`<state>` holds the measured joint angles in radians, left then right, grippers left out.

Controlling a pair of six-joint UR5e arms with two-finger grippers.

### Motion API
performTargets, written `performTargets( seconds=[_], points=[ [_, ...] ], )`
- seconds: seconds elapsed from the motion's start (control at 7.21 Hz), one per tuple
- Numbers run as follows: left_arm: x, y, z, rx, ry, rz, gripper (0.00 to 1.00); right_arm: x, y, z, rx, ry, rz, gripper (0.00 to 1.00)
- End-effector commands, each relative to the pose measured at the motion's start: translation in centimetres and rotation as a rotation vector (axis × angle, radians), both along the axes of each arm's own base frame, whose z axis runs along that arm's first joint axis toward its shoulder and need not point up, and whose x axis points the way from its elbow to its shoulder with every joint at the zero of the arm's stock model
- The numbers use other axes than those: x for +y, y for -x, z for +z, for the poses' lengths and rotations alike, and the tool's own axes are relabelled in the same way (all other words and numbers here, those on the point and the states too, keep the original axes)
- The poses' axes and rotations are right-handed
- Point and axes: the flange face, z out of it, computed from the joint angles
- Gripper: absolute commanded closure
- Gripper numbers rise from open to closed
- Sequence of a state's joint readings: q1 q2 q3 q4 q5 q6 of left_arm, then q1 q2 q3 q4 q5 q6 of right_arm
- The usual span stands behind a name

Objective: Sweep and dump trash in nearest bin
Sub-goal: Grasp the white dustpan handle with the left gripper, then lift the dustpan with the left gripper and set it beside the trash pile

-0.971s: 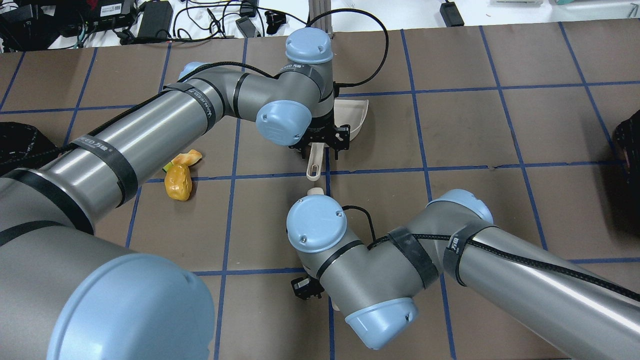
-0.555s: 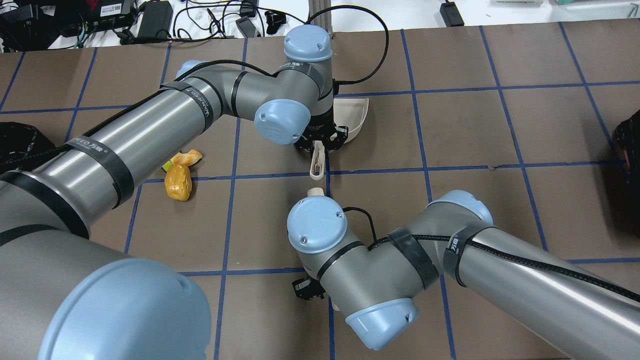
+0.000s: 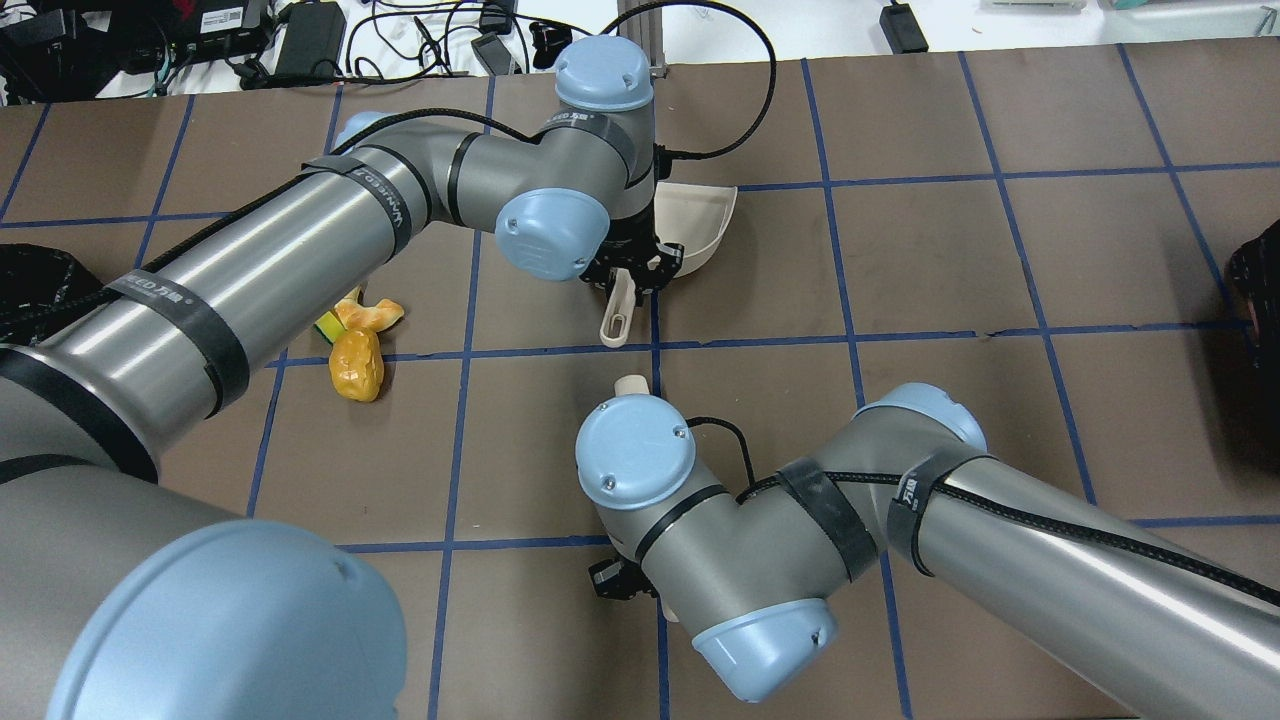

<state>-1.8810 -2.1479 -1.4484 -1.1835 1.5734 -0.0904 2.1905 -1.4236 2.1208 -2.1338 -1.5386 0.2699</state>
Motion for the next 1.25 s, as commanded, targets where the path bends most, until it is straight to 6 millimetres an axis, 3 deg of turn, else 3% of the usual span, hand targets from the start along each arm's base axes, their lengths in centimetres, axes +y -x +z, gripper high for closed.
performTargets(
  seconds=[0.0,0.14,0.28,0.56,0.69,0.83,1.11],
  points=[
    [-4.0,-8.4,0.9,-0.005,0.003,-0.165,1.0,-0.2,-0.1,0.4,-0.001,0.006,-0.01,1.0],
    [-5.7,-13.3,1.7,0.005,0.009,-0.24,1.0,-0.2,-0.1,0.3,0.004,0.006,-0.039,1.0],
    [-6.2,-16.6,3.1,0.013,0.008,-0.309,1.0,-0.4,0.0,0.8,0.003,0.016,-0.062,1.0],
    [-6.1,-25.1,5.9,0.045,-0.044,-0.409,1.0,-1.0,0.1,1.4,0.002,0.026,-0.137,1.0],
    [-6.2,-27.8,7.0,0.062,-0.066,-0.478,1.0,-1.5,0.0,1.7,-0.048,-0.009,-0.168,1.0],
    [-6.3,-29.3,8.8,0.058,-0.062,-0.607,1.0,-2.8,0.4,2.2,-0.075,-0.039,-0.23,1.0],
    [-5.4,-38.7,11.9,0.017,-0.087,-0.764,1.0,-5.5,1.5,3.7,-0.177,-0.119,-0.345,1.0]
  ],
)
